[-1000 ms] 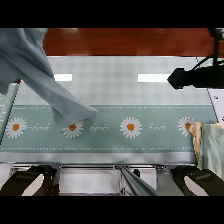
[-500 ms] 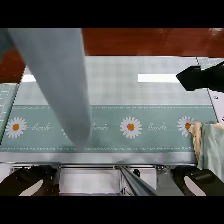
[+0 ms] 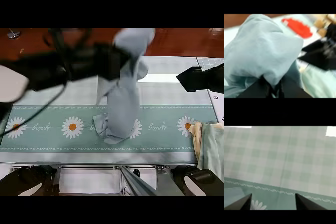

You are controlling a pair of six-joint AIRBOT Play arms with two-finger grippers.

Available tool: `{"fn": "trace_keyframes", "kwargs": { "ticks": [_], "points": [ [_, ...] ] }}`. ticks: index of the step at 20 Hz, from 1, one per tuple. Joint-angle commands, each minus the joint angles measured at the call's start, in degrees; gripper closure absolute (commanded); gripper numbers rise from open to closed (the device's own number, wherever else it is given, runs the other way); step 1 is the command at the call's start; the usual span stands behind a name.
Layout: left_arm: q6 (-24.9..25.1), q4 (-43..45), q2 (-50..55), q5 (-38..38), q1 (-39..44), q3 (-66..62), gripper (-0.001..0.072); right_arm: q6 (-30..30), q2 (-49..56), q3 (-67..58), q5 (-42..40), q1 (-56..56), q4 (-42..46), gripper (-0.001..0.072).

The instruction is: Fold the shirts.

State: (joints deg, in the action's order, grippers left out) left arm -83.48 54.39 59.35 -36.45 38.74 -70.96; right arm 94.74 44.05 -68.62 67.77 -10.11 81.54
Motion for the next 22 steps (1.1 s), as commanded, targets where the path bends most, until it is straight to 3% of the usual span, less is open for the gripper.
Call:
{"fn": "trace_keyframes", "kwargs": {
  "ticks": [1, 7, 8, 9, 10, 14, 17, 19, 22],
  "points": [
    [-0.74, 0.00, -0.42, -3.58, -1.38, 16.44, 0.0672, 1.11, -0.04, 2.16, 0.13, 0.00, -0.24, 0.0091],
    [-0.76, 4.07, -0.28, -4.72, -12.94, 37.75, 0.0670, 2.16, 2.93, 13.99, -0.57, 0.00, -3.96, 0.0090],
    [-0.76, 4.09, -0.24, -6.19, -15.80, 38.45, 0.0603, 2.10, 4.61, 14.99, -1.16, 0.00, -4.59, 0.0090],
    [-0.55, 4.17, -0.26, -8.57, -19.08, 37.81, 0.0222, 1.64, 6.78, 14.86, -1.90, 0.04, -4.66, 0.0089],
    [0.17, 4.94, -0.26, -12.35, -22.62, 35.91, 0.0010, 1.20, 8.59, 13.97, -2.60, 1.01, -4.55, 0.0089],
    [0.35, 14.73, -2.21, -34.51, -42.01, 23.58, 0.0009, -3.76, 11.56, 7.54, 2.95, 16.94, -4.26, 0.0089],
    [2.51, 4.61, -8.15, -41.40, -52.50, 28.35, 0.0009, -3.98, 9.29, 13.35, 8.26, 31.19, -6.08, 0.0089],
    [7.23, -7.65, -11.15, -42.58, -52.04, 37.68, 0.0009, -5.11, 6.49, 22.93, 7.39, 33.05, -11.85, 0.0089],
    [8.39, -10.73, -11.13, -34.14, -44.83, 49.22, 0.0009, -9.49, 4.72, 35.10, 5.38, 28.35, -23.28, 0.0089]
  ]
}}
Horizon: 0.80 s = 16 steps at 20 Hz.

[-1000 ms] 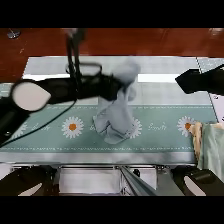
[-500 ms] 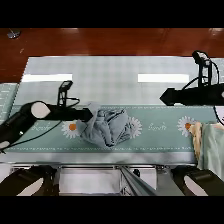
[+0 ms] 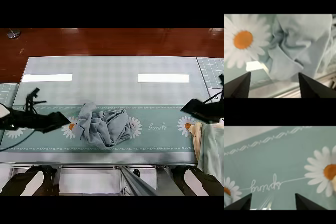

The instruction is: Fold the shirts.

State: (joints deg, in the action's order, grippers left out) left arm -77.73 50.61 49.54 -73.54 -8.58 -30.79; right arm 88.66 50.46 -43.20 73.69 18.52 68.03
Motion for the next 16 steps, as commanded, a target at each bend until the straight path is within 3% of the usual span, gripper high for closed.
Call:
{"fn": "trace_keyframes", "kwargs": {
  "ticks": [1, 4, 5, 6, 8, 16],
  "points": [
    [2.38, -7.02, -0.61, 6.51, 5.14, 10.75, 0.0010, -3.39, -1.62, 12.13, -2.05, -3.37, -11.50, 0.0090],
    [1.46, -8.52, 2.27, 17.05, 12.76, 11.52, 0.0021, -0.26, -1.42, 14.95, -7.32, -14.23, -12.37, 0.0090],
    [1.77, -9.75, 3.06, 19.17, 14.43, 11.21, 0.0176, 1.31, -0.76, 14.95, -8.59, -17.55, -12.63, 0.0089],
    [3.37, -10.19, 3.69, 19.63, 15.45, 10.56, 0.0644, 2.45, 0.48, 14.95, -9.90, -21.07, -13.14, 0.0090],
    [6.23, -10.54, 3.87, 18.82, 15.63, 8.90, 0.0672, 3.21, 3.93, 14.93, -12.11, -27.32, -15.69, 0.0090],
    [6.60, -10.62, 3.82, 17.38, 14.67, 6.19, 0.0672, 0.46, 20.28, 10.62, -22.93, -41.48, -29.64, 0.0090]
  ]
}}
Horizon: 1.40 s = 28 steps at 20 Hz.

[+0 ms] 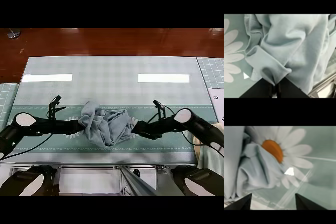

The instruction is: Fold the shirts.

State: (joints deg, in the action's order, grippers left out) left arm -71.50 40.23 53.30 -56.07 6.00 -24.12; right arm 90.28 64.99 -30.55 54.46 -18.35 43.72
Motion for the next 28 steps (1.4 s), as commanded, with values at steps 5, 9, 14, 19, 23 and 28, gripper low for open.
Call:
{"fn": "trace_keyframes", "kwargs": {
  "ticks": [5, 9, 14, 19, 23, 28],
  "points": [
    [0.39, -0.85, 0.07, -0.04, 0.09, -0.68, 0.0672, -2.36, 14.73, -9.81, -5.84, -8.28, -7.61, 0.0638],
    [1.46, -0.85, -2.49, -3.63, -4.57, -9.01, 0.0672, -5.49, 11.63, -22.56, 3.93, -4.68, -0.09, 0.0691],
    [1.40, -5.40, -4.68, -3.67, -12.70, -35.87, 0.0672, 0.98, 5.20, -58.36, 12.59, 6.60, 13.75, 0.0691],
    [1.16, -5.29, -4.94, -6.71, -14.32, -63.89, 0.0672, -0.31, 2.43, -90.44, 26.73, 7.54, 16.74, 0.0691],
    [0.28, -3.80, -7.63, -15.17, -14.32, -73.90, 0.0672, -2.86, -8.02, -90.92, 31.91, 7.54, 17.31, 0.0691],
    [-2.73, 1.62, -13.07, -32.63, -14.32, -70.55, 0.0672, -2.84, -18.12, -85.26, 33.79, 7.54, 19.37, 0.0691]
  ]
}}
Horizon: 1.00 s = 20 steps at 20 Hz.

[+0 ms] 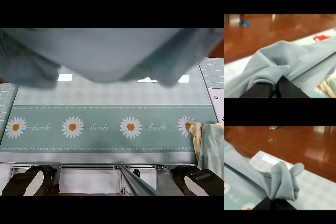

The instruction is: Fold the shirts.

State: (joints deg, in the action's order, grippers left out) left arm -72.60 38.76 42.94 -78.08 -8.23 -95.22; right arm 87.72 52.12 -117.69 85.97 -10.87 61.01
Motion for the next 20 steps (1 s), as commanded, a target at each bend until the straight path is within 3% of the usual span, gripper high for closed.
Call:
{"fn": "trace_keyframes", "kwargs": {
  "ticks": [1, 5, 7, 11, 15, 18, 19, 20],
  "points": [
    [-2.01, 3.45, -3.82, -12.09, -0.09, 3.19, 0.0673, 0.26, -6.12, 3.65, 2.23, 0.07, 2.86, 0.0691],
    [-3.26, 3.45, -7.67, -12.11, 0.13, 22.16, 0.0672, 1.14, -4.57, 15.58, 2.82, 0.07, 6.23, 0.0691],
    [-1.33, 3.45, -6.97, -10.23, 1.92, 34.47, 0.0672, -0.42, -2.14, 23.89, 0.79, 0.07, 6.43, 0.0691],
    [1.49, 3.50, -0.09, 8.76, 8.87, 55.69, 0.0672, -1.11, 8.83, 33.29, -9.25, 0.11, 10.80, 0.0691],
    [1.49, 3.26, 15.26, 28.06, 14.14, 57.24, 0.0672, 1.86, 24.94, 30.77, -20.52, 0.11, 11.10, 0.0690],
    [1.44, 3.23, 27.56, 31.23, 16.04, 50.12, 0.0669, 4.81, 36.89, 22.62, -22.10, 0.13, 10.84, 0.0690],
    [1.44, 3.23, 31.23, 29.57, 16.17, 46.53, 0.0615, 5.79, 40.28, 19.37, -21.53, 0.59, 10.05, 0.0690],
    [1.44, 3.30, 34.03, 27.36, 16.04, 42.99, 0.0333, 6.54, 42.97, 16.44, -20.52, 1.66, 7.65, 0.0591]
  ]
}}
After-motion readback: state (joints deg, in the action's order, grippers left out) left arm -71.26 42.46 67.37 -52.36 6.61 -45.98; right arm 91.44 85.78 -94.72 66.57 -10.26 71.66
